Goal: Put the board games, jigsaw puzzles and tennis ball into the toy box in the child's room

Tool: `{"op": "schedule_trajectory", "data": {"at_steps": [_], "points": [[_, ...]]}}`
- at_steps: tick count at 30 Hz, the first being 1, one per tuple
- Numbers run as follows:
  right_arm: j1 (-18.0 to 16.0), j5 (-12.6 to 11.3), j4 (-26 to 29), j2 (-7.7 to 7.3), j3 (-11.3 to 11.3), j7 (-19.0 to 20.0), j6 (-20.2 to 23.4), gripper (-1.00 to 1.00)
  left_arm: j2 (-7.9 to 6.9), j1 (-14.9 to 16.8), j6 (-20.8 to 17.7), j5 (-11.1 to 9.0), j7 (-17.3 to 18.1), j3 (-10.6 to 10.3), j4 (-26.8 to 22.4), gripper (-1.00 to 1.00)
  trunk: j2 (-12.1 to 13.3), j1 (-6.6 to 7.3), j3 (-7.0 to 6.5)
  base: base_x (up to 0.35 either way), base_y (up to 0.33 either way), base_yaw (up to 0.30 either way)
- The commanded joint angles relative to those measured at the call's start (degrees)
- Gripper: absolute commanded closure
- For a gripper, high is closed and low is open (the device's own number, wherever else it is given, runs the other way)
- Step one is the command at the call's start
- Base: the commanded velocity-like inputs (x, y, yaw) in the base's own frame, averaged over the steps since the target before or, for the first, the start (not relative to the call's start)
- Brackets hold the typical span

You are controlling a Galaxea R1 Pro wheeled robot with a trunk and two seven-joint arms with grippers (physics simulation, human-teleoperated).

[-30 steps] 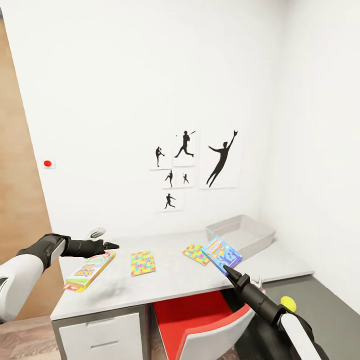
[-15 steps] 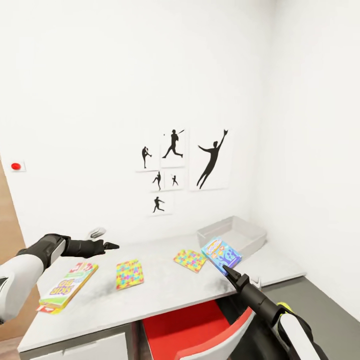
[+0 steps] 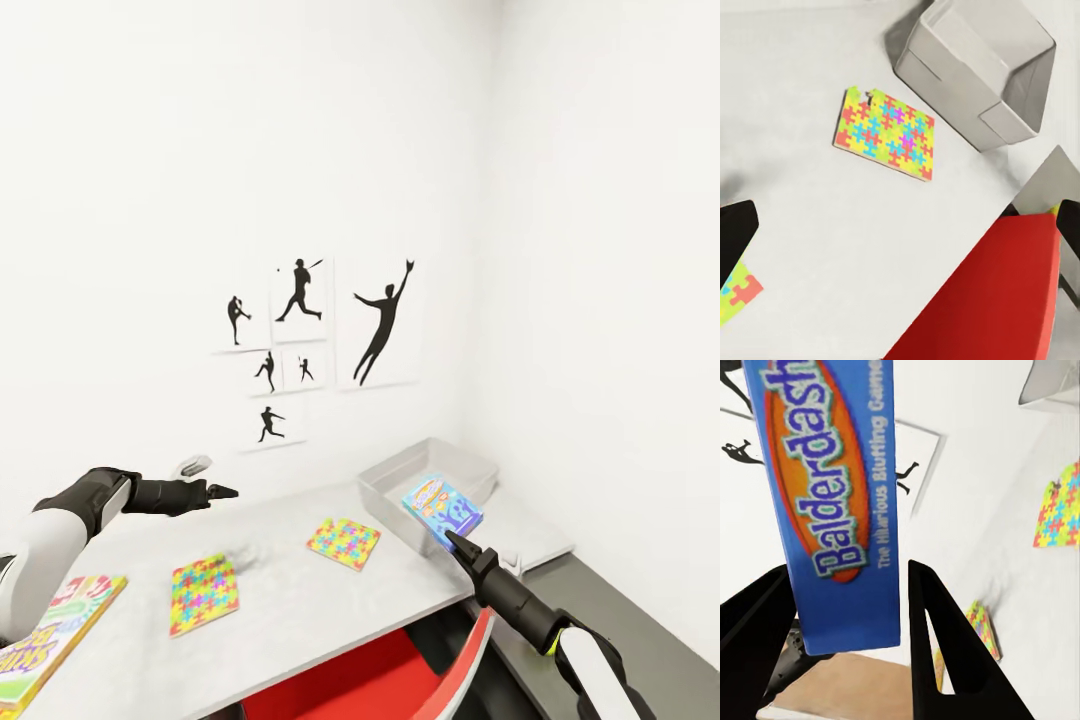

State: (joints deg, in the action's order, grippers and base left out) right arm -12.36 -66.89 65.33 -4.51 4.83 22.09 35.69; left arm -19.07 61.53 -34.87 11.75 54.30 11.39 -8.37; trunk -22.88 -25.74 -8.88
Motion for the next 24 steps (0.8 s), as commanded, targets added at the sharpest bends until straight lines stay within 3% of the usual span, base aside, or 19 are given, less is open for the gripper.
{"op": "schedule_trajectory", "data": {"at_steps": [1,8,24], "points": [[-0.07,-0.43,-0.02,0.02,0.09,0.05,0.43,1.00,0.00,0.00,-0.38,0.55,0.28,0.49,-0.07,-1.00,-0.04,-0.04,0.00,0.173,0.000,-0.260],[-0.04,-0.40,-0.02,0.09,0.09,0.06,0.43,1.00,0.02,0.00,-0.38,0.55,0.28,0.48,-0.07,-1.00,-0.04,-0.04,-0.11,0.134,0.000,-0.177],[-0.03,-0.35,-0.02,0.20,0.09,0.01,0.43,1.00,0.00,0.00,-0.38,0.55,0.19,0.48,-0.07,-1.00,-0.04,-0.04,-0.12,0.136,-0.042,0.000]]}}
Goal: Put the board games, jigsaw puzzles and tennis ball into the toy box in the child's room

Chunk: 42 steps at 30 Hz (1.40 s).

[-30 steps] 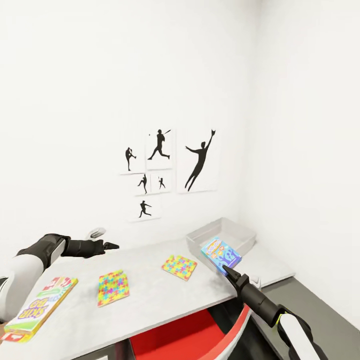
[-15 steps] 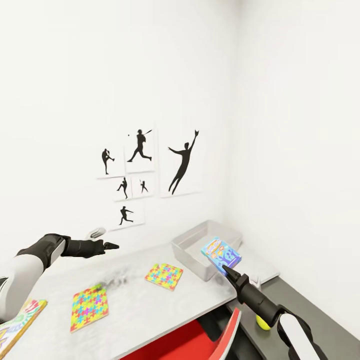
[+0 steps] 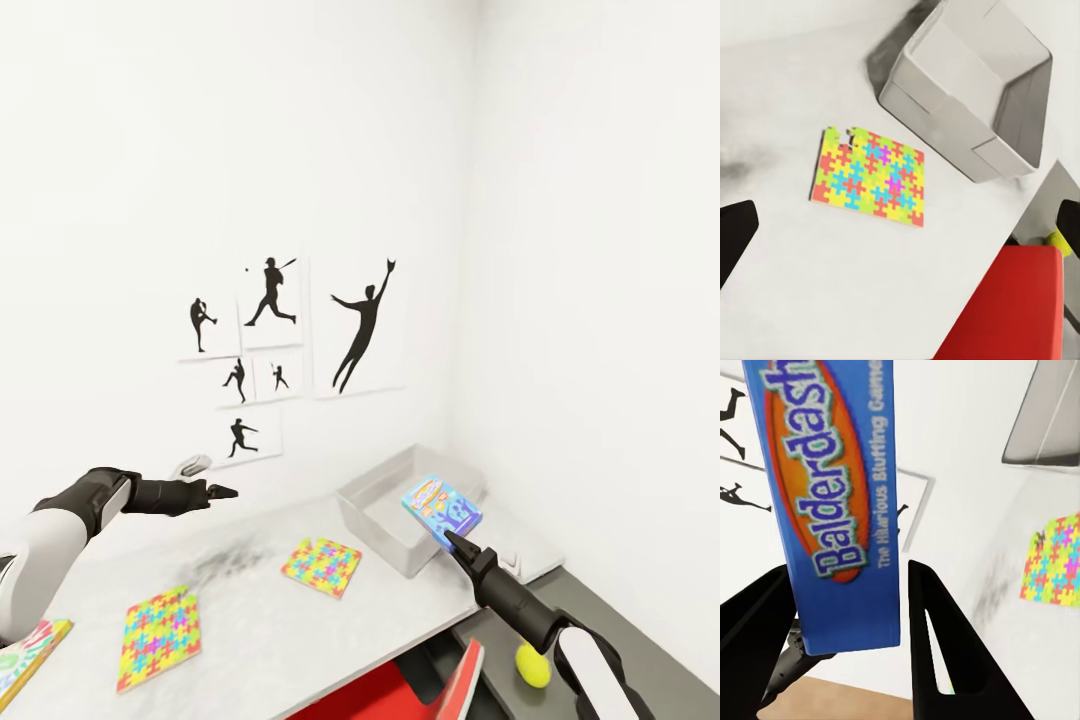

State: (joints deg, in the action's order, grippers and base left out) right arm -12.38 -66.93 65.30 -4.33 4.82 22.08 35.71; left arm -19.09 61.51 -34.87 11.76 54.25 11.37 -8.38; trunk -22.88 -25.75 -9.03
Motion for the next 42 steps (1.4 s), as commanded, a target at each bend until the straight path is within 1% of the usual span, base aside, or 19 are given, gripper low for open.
{"op": "schedule_trajectory", "data": {"at_steps": [1,9,14,19,31,37,42], "points": [[-0.02,-0.31,0.00,0.01,0.10,0.02,0.41,1.00,0.02,0.01,-0.37,0.55,0.24,0.49,-0.05,-1.00,-0.04,-0.04,0.03,0.164,-0.001,0.096],[-0.01,-0.31,0.00,-0.06,0.10,0.05,0.41,1.00,0.02,0.01,-0.37,0.55,0.31,0.49,-0.05,-1.00,-0.04,-0.04,0.03,0.098,0.032,0.111],[-0.02,-0.31,0.02,-0.07,0.10,0.06,0.41,1.00,0.02,0.01,-0.37,0.55,0.33,0.51,-0.05,-1.00,-0.04,-0.04,0.03,0.016,0.010,0.011],[-0.04,-0.31,0.00,0.00,0.10,0.04,0.41,1.00,0.02,0.01,-0.37,0.55,0.25,0.51,-0.05,-1.00,-0.04,-0.04,0.03,0.149,0.098,0.001],[-0.04,-0.31,0.02,0.02,0.10,0.05,0.41,1.00,0.06,-0.32,-0.30,0.49,0.31,0.50,-0.05,-1.00,-0.04,-0.04,0.03,0.072,0.015,0.000],[-0.02,-0.31,0.02,0.02,0.10,-0.01,0.40,1.00,0.06,-0.34,1.53,0.50,0.64,0.51,-0.04,-1.00,-0.04,-0.04,0.03,0.055,-0.024,0.000],[-0.04,-0.31,0.00,0.10,0.10,0.01,0.36,1.00,0.09,-0.34,1.94,0.53,0.65,0.50,-0.02,-1.00,-0.04,-0.04,0.03,0.087,-0.074,0.000]]}}
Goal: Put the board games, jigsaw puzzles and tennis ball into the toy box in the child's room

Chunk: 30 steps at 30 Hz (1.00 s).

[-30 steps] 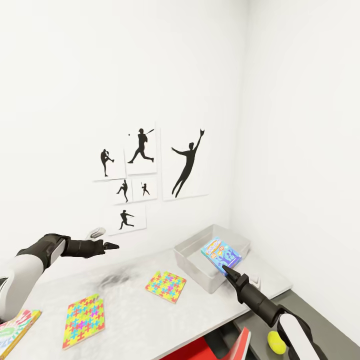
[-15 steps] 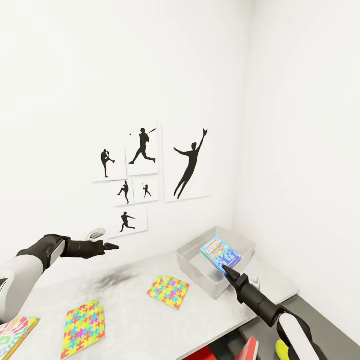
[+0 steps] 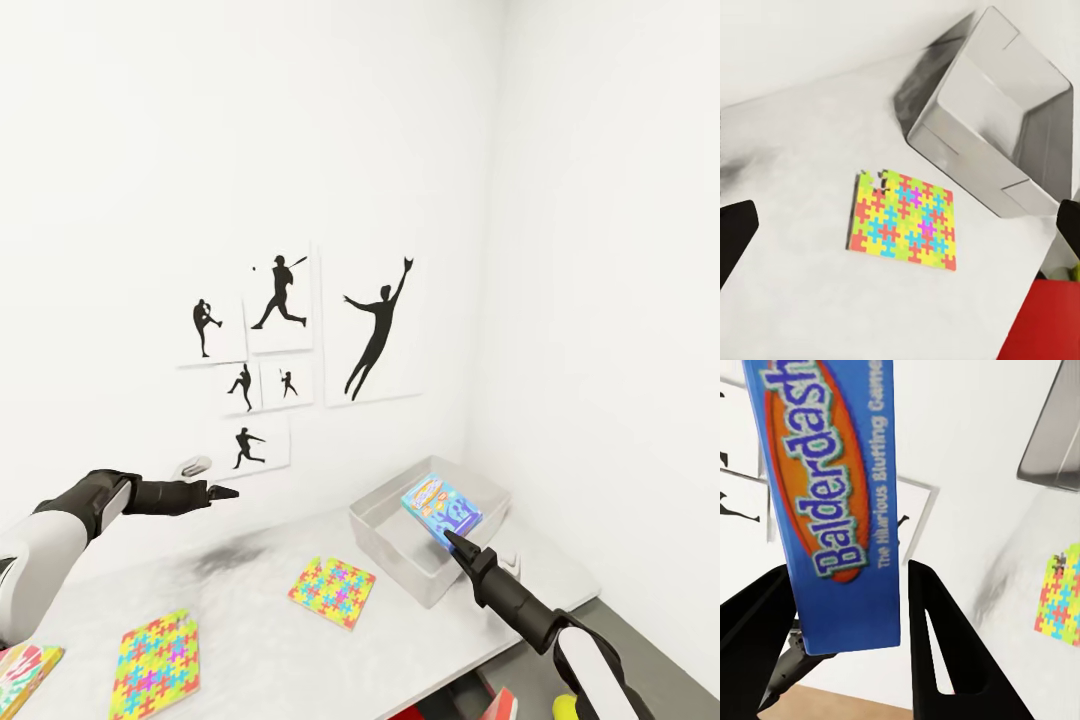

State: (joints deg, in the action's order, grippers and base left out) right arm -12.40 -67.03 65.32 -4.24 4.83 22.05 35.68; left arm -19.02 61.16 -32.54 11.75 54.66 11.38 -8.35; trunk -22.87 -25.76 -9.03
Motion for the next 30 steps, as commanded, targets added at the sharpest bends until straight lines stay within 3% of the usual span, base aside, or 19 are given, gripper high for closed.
{"op": "schedule_trajectory", "data": {"at_steps": [1,30], "points": [[-0.01,-0.21,-0.02,0.02,0.08,0.04,0.41,1.00,0.00,0.01,-0.36,0.54,0.21,0.49,-0.05,-1.00,-0.04,-0.03,0.03,0.022,-0.019,0.000],[-0.01,-0.21,-0.02,0.06,0.10,0.03,0.40,1.00,0.04,0.01,-0.33,0.46,-0.08,0.50,-0.01,-1.00,-0.04,-0.03,0.03,0.055,0.002,0.000]]}}
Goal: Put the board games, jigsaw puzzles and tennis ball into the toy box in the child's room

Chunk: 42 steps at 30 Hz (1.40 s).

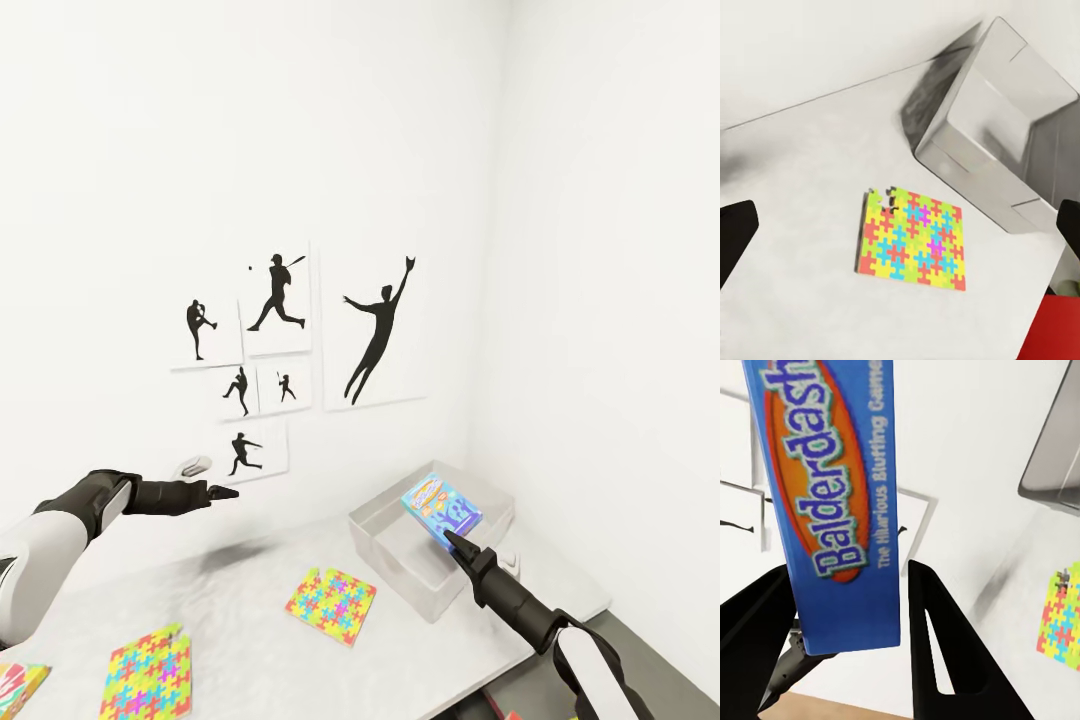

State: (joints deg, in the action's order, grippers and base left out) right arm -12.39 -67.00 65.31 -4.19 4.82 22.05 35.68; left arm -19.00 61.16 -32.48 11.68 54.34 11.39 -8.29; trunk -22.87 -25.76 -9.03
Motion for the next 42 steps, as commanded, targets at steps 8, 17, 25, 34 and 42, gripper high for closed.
{"op": "schedule_trajectory", "data": {"at_steps": [8,17,25,34,42], "points": [[-0.04,-0.23,-0.01,0.05,0.07,0.02,0.41,1.00,0.02,0.01,-0.39,0.53,0.24,0.48,-0.06,-1.00,-0.05,-0.03,0.03,0.039,0.017,0.000],[-0.02,-0.23,-0.01,-0.08,0.04,0.02,0.42,1.00,0.02,0.01,-0.39,0.53,0.33,0.48,-0.06,-1.00,-0.05,-0.03,0.03,0.013,0.007,0.000],[0.00,-0.23,0.00,-0.03,0.03,0.01,0.35,1.00,0.02,0.01,-0.39,0.53,0.33,0.49,-0.06,-1.00,-0.05,-0.03,0.03,0.000,0.000,0.000],[-0.03,-0.23,0.06,-0.11,0.10,0.09,0.36,1.00,0.02,0.01,-0.39,0.53,0.25,0.48,-0.06,-1.00,-0.05,-0.03,0.03,0.000,0.000,0.000],[-0.03,-0.29,0.08,-0.19,0.18,0.10,0.43,1.00,0.02,0.01,-0.39,0.53,0.24,0.48,-0.06,-1.00,-0.05,-0.03,0.36,0.000,0.000,0.000]]}}
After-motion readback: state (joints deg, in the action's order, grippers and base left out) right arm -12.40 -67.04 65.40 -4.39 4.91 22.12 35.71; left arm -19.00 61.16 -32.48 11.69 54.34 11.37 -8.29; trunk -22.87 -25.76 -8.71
